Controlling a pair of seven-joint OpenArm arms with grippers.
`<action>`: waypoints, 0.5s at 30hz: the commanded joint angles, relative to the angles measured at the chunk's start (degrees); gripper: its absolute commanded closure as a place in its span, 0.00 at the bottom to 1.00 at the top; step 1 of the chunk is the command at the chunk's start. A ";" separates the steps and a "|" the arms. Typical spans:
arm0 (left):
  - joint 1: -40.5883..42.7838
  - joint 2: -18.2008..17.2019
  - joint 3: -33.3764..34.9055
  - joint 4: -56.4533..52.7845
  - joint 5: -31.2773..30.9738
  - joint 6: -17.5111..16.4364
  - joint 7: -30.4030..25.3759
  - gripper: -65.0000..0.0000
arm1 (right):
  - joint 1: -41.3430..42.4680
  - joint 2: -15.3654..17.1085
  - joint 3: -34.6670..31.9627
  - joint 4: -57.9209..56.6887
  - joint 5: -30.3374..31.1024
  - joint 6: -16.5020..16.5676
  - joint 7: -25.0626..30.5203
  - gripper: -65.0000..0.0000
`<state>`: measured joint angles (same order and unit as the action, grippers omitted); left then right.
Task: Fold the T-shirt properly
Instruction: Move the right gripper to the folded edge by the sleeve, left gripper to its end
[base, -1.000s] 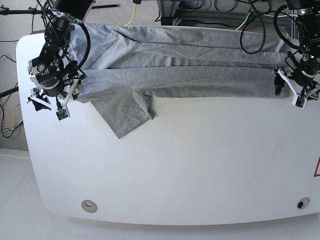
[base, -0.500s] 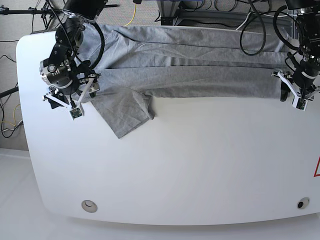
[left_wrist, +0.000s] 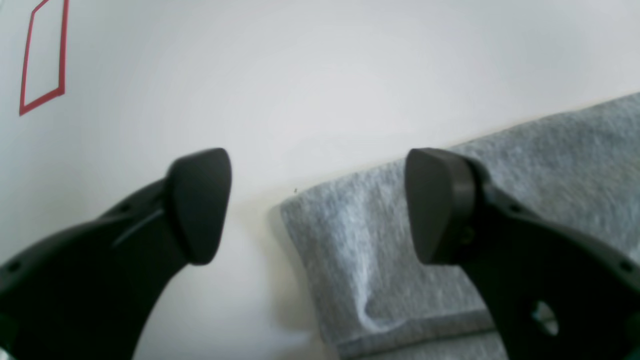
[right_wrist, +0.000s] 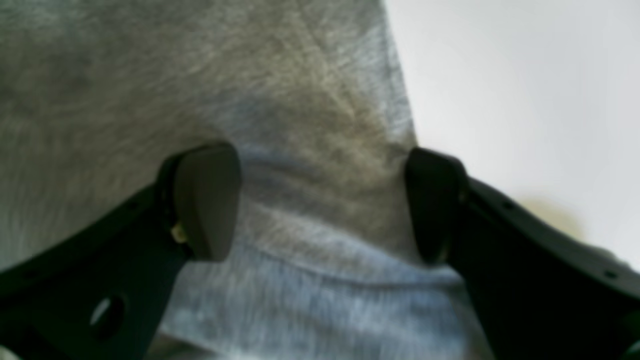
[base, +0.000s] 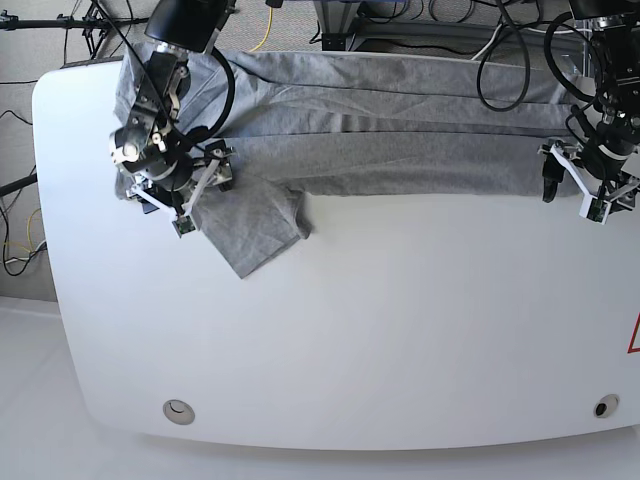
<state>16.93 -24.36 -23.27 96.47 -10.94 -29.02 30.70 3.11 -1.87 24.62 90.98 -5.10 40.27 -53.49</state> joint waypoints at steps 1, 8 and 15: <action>-0.27 -1.08 -0.20 0.64 -0.58 -0.02 -0.94 0.20 | 3.85 0.53 -0.03 -3.05 -0.22 -0.27 1.96 0.25; -0.46 -1.11 -0.38 0.36 -0.51 -0.35 -1.08 0.21 | 9.79 0.72 0.14 -12.73 0.27 -0.27 4.91 0.24; -0.43 -1.18 -0.62 0.26 -0.59 -0.39 -0.79 0.21 | 14.05 1.10 0.10 -20.97 1.26 -0.27 7.03 0.24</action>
<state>16.95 -24.38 -23.29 95.98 -11.03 -29.63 30.79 16.45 -1.08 24.71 71.37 -4.27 39.88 -46.06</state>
